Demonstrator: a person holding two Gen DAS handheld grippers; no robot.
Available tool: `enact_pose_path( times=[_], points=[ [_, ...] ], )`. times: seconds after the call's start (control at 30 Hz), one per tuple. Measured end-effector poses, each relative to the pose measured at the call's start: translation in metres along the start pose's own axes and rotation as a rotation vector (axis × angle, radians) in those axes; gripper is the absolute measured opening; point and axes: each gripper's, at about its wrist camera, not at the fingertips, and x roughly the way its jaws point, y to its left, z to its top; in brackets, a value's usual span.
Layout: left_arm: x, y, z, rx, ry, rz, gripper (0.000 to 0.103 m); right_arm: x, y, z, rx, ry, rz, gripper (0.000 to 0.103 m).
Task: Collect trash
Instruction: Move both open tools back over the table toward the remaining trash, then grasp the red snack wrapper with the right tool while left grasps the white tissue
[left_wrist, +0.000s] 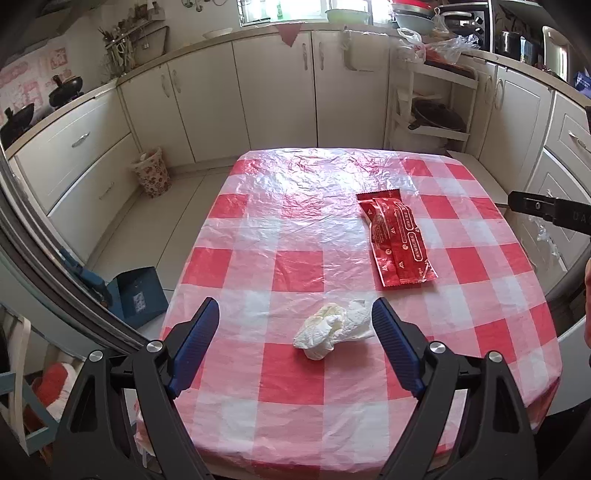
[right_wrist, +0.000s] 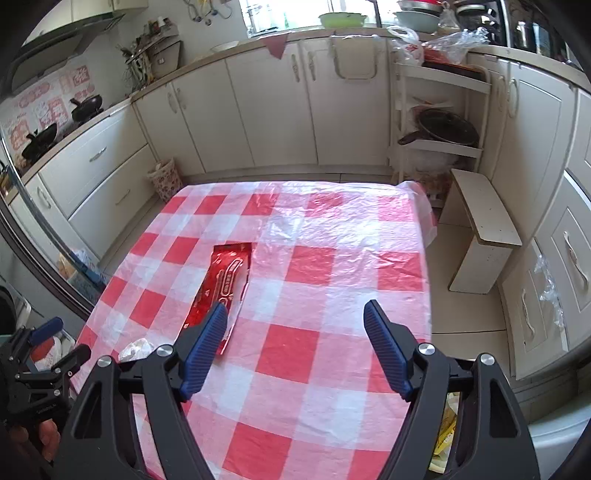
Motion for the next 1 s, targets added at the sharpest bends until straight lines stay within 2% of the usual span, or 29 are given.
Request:
enact_pose_path(
  times=[0.43, 1.0],
  points=[
    [-0.008, 0.006, -0.001, 0.008, -0.023, 0.007, 0.082, 0.011, 0.020, 0.001, -0.028, 0.015, 0.012, 0.074],
    [-0.009, 0.005, -0.001, 0.012, -0.024, 0.010, 0.083, 0.011, 0.028, 0.002, -0.032, 0.014, 0.018, 0.075]
  ],
)
